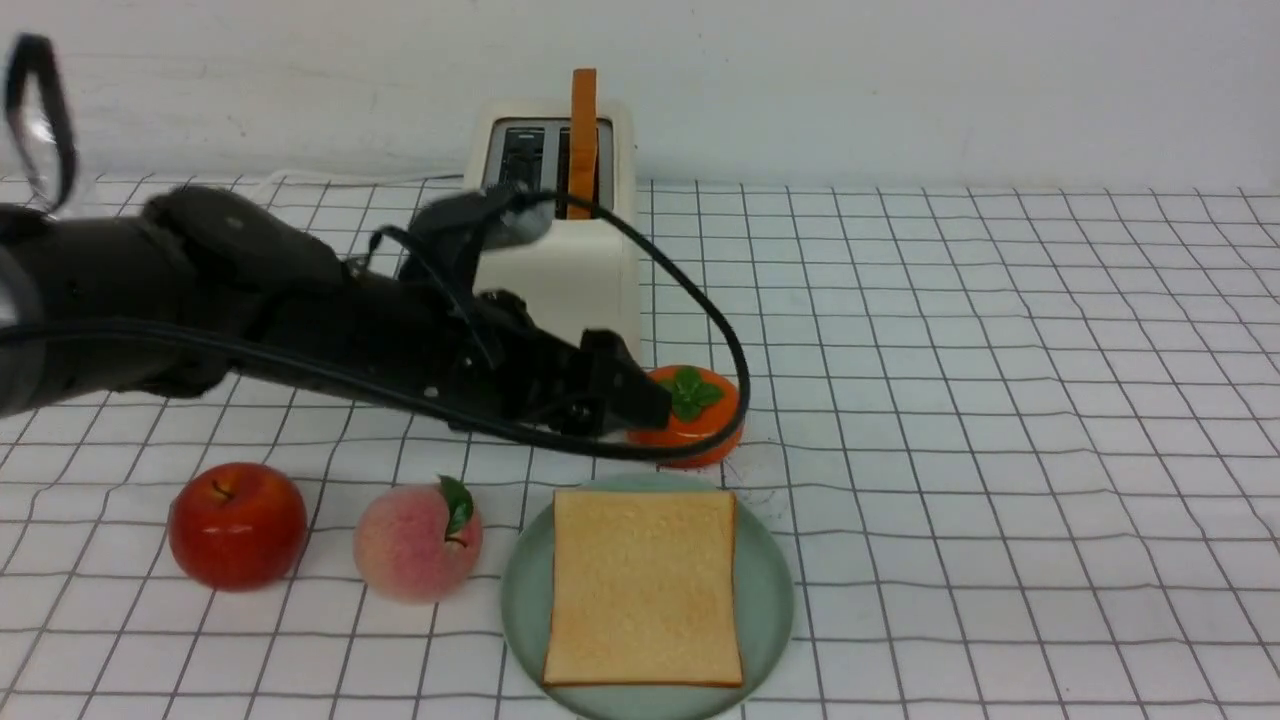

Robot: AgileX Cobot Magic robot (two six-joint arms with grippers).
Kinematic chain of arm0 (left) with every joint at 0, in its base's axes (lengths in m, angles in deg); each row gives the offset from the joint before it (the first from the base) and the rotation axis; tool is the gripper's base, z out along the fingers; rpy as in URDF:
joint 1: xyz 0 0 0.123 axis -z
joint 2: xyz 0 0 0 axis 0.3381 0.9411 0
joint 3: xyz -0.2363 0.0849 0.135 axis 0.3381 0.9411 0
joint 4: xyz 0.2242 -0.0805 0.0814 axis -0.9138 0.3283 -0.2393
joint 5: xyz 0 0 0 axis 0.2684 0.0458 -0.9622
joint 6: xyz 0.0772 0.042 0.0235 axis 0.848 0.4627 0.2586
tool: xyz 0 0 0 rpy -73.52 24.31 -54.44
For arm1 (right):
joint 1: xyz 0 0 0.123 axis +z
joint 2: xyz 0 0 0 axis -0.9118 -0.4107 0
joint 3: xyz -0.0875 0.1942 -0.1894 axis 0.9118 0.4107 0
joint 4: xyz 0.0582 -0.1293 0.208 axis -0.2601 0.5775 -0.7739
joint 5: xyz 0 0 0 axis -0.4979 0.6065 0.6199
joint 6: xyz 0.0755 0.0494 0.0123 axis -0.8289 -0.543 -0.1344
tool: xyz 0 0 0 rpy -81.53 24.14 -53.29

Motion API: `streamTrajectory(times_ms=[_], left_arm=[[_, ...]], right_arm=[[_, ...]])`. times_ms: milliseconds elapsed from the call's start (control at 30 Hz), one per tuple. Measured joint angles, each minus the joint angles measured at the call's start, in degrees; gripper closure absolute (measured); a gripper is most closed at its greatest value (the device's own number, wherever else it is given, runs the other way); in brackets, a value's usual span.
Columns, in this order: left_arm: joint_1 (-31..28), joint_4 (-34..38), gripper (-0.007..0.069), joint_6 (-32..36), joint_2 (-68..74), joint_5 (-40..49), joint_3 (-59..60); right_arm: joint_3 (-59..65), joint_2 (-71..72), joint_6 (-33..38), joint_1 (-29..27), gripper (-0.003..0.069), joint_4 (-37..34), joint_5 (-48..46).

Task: Take toasted bread from bread machine on white checkered table place on plate.
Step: 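Place the slice of bread on the plate with the left gripper, then grasp the toast slice in the toaster and pull it up out of the slot with the right gripper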

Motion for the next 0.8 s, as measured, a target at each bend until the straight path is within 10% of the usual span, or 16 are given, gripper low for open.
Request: streamTrajectory(times_ms=[233,433,800], left_arm=[[-0.05,-6.74,0.0113,-0.56,-17.92,-7.29,0.0],[-0.05,-12.4,0.0615,-8.11,-34.49,-7.24,2.94],[-0.05,-17.83,0.0638,-11.67,-56.9,-9.37,20.89]], right_arm=[[-0.02,-1.16,-2.82,0.0,0.0652,2.87,0.0],[-0.28,-11.26,-3.53,0.0,0.0651,0.1,6.7],[-12.37,-37.28,0.12,14.59,0.0651,-3.45,20.67]])
